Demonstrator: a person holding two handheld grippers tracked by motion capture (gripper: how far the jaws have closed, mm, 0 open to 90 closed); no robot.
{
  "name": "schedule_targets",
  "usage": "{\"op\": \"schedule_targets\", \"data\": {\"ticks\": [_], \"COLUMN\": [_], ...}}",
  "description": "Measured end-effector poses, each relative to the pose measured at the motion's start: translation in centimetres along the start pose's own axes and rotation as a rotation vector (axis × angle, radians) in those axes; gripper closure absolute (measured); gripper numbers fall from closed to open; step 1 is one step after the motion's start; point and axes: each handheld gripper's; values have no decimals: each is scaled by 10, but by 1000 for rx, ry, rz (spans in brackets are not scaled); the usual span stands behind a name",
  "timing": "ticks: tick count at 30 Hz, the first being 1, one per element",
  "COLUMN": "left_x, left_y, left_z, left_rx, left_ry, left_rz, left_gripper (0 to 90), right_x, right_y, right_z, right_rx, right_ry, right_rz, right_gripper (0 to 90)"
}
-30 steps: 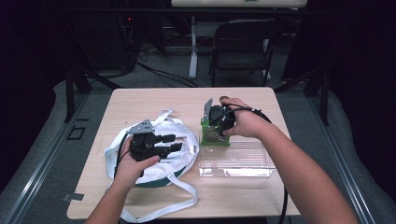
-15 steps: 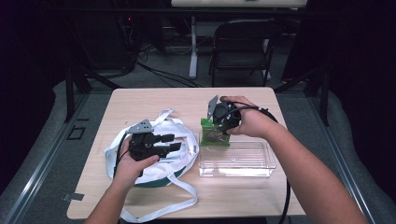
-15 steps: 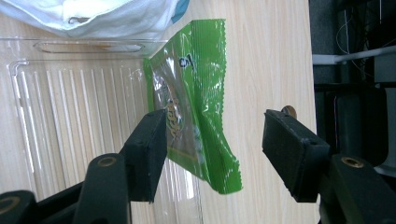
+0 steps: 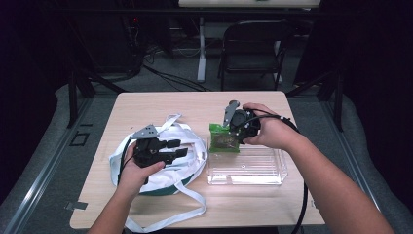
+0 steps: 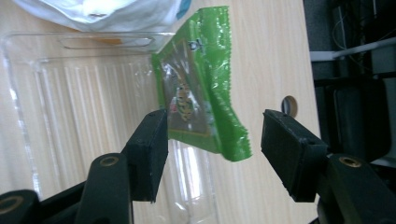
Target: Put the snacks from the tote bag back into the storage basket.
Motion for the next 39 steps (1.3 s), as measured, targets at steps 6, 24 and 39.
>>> {"op": "schedule_targets", "data": {"ticks": [6,24,39], "left_x": [1,3,5], "left_y": [0,0,-2], "left_z": [-1,-2,-3], "left_rx": [1,4,17], "left_ry": [2,10,8], "left_rz": [0,6,16], "left_gripper": [505,505,505], "right_x": [8,34,72], "right_y": [7,23,13], "right_z": [-6,-36,-72], "right_rx": [-17,-267,-387], "right_ry": [-59,-343,-476], "right_rz": [23,56,61], "right_gripper": [454,514,531]}}
Point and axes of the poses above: each handheld gripper's, and its own axes: y roughly backward along the jaws, z roughly out of its top, x roughly to its left, and after that the axes turned 1 degree about -z, right-handed
